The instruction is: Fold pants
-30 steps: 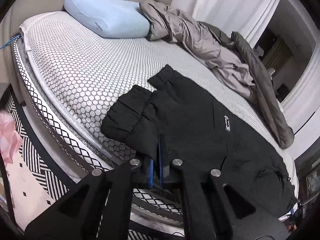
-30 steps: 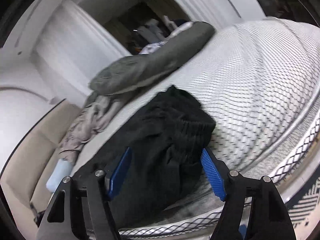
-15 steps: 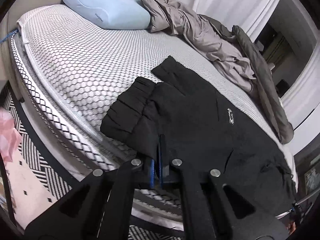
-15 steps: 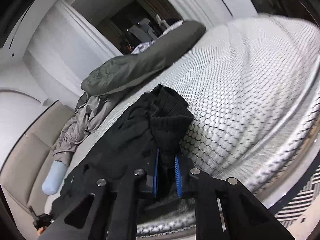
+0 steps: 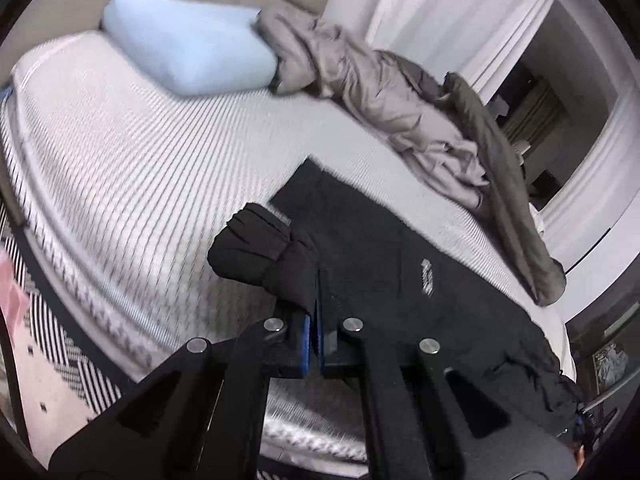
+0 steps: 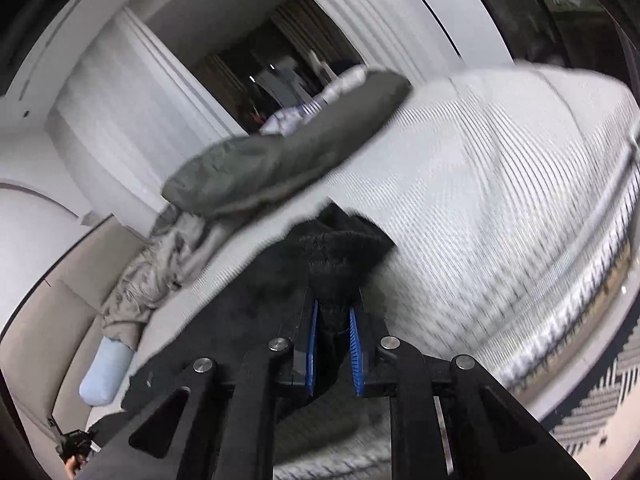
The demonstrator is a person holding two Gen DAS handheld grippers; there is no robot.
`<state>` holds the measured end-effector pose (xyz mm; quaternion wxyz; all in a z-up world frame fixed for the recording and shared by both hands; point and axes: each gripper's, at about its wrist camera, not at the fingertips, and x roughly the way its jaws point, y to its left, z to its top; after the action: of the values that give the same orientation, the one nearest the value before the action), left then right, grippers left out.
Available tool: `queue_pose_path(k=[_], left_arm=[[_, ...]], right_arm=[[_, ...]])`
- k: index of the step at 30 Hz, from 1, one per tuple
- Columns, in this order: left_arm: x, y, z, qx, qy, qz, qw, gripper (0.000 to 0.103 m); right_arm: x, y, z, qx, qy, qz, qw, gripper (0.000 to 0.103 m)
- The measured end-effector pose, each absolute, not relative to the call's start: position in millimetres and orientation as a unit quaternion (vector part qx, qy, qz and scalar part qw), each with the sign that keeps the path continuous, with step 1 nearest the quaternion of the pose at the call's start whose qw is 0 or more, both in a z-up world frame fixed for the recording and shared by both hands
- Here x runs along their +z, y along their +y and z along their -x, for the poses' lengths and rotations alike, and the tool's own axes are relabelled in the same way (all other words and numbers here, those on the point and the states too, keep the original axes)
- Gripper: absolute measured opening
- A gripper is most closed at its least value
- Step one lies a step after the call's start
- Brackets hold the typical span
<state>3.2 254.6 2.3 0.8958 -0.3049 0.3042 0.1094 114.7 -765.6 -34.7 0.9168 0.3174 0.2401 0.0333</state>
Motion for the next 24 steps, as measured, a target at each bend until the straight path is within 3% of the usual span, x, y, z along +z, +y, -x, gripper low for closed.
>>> queue_pose_path(k=[5,12,13,14,17,18,19,20,24], left_arm=[[37,259,-59,0.107,0.295,0.288,0.905,0.0],[48,282,-195,0.138,0.326,0.307,0.883,0.001],[42,287,-213,0.154,0.332,0.314,0.876,0.007],[35,292,-231,0.176,0.348,0.309,0.867,0.01],[23,293,-249,0.17,0.388,0.304,0.853,0.039],[23,289,-245,0.173,0.387,0.297,0.856,0.058],[25,286,-240,0.172,0.379,0.287,0.863,0.07],[27,280,-232,0.173,0.371,0.268,0.872,0.072],[28,258,-201,0.155,0.366,0.233,0.887,0.072]], right_arm=[[16,-751,-170,0.02,0.199,-0.3,0.933,0.013],[49,-733,-338,-0.024,0.232,-0.274,0.933,0.017],[49,-730,-360,-0.031,0.239,-0.275,0.931,0.034],[46,-726,-388,-0.045,0.257,-0.27,0.927,0.061],[40,-718,-410,-0.091,0.288,-0.251,0.92,0.071],[37,-714,-402,-0.079,0.288,-0.261,0.918,0.075],[34,-710,-390,-0.058,0.283,-0.269,0.919,0.087],[27,-709,-375,-0.04,0.276,-0.273,0.921,0.093],[9,-689,-330,-0.014,0.284,-0.265,0.922,0.094]])
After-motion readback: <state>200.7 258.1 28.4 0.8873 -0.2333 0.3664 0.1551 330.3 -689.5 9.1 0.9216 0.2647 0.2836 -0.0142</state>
